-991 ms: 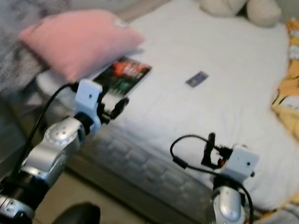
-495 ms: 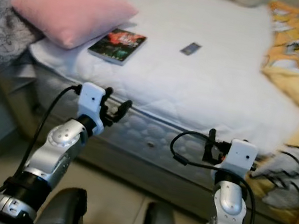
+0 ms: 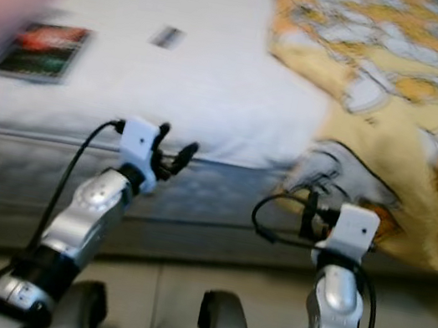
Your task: Clean up the room
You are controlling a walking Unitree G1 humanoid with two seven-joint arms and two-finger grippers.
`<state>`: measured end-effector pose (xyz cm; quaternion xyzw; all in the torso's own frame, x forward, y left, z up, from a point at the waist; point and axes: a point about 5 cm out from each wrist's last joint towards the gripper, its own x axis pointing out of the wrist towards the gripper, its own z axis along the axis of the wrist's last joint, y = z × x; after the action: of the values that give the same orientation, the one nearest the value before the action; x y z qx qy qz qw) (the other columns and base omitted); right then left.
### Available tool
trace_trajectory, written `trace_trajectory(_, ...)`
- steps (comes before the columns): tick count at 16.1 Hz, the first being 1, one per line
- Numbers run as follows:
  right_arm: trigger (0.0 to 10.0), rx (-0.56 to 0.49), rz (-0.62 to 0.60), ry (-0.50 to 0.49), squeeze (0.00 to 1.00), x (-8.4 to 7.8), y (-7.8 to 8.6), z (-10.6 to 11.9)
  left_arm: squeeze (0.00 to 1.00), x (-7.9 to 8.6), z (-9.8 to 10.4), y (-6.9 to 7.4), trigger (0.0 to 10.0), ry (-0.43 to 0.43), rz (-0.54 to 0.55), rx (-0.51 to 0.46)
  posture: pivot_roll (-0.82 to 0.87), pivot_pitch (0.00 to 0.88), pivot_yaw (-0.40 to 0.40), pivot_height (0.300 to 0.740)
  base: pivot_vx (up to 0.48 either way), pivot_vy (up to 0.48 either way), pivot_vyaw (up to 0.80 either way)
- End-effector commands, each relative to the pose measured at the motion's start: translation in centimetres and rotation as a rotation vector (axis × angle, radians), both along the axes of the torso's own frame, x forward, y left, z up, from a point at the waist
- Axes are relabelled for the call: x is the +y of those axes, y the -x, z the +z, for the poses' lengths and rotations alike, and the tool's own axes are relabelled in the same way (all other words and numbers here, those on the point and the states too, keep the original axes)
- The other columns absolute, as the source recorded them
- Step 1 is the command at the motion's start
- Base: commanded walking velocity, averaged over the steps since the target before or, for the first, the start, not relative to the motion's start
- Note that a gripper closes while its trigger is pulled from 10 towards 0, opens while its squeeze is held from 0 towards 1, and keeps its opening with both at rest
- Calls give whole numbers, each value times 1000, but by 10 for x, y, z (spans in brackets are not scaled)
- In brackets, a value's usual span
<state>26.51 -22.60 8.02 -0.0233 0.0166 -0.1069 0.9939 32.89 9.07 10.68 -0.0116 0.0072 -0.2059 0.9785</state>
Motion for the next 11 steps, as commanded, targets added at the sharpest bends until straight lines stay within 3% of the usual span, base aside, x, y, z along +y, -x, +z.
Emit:
trace_trajectory(1, 10000, -6, 11, -5, 0, 2, -4, 2, 0, 0, 5, -3, 10000, 2, 1, -22, -123, 0, 14, 587, 0, 0, -700)
trace_trajectory(11, 10000, -22, 6, -18, 0, 2, -2, 1, 0, 3, 0, -3, 10000, -38, 20, -33, -113, 0, 11, 587, 0, 0, -707)
